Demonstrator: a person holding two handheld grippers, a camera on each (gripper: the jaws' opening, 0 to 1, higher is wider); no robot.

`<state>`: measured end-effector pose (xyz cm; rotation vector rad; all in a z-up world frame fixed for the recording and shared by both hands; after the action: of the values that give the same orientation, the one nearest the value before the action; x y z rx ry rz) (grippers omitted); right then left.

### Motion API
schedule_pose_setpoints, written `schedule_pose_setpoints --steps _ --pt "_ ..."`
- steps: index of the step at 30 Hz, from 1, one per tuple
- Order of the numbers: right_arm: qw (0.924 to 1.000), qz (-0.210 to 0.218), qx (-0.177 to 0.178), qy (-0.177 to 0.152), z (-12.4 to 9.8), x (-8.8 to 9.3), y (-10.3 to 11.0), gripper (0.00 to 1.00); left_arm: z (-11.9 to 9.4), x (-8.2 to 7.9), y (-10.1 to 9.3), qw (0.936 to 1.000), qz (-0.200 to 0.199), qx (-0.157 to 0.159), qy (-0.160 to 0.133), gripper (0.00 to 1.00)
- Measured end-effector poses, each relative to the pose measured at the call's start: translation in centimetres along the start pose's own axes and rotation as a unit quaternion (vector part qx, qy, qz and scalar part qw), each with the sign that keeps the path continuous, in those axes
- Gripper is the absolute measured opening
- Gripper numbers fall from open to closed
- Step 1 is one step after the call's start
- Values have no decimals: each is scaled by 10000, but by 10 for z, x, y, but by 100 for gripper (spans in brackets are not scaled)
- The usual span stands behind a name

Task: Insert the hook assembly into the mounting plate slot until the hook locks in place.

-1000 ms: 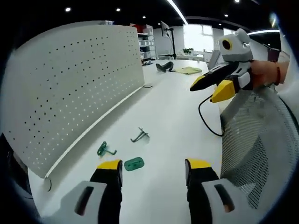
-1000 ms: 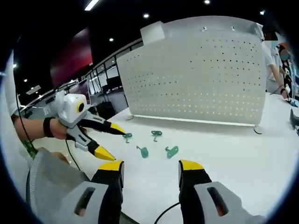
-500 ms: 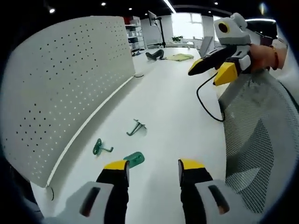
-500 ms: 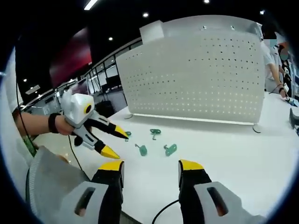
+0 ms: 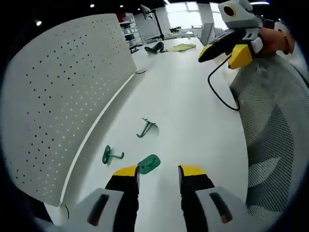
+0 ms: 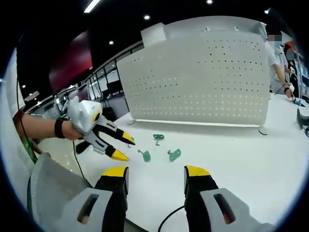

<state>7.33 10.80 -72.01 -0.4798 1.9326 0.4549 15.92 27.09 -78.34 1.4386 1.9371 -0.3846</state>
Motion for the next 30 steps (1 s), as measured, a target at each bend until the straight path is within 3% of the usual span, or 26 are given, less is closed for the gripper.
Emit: schedule_pose_setpoints --steps 9,30 --pt "10000 40 52 -28 -1 -1 -3 46 8 0 8 9988 434 -83 221 20" --pt "9999 125 98 -54 -3 0 -5 45 27 1 13 9902 1254 53 612 12"
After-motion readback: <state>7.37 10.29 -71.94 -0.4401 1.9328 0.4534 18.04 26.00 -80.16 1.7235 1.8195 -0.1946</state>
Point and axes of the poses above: the point that each gripper's makers call its tool centre point, and the gripper's own axes: z roughly forward along the fingers, y roughly to its left, x roughly out of its underside, the point moved 3 cm from there along -z, roughly backward along the fingers, and after that the axes turned 7 degrees about -z, right-handed, at the moved point
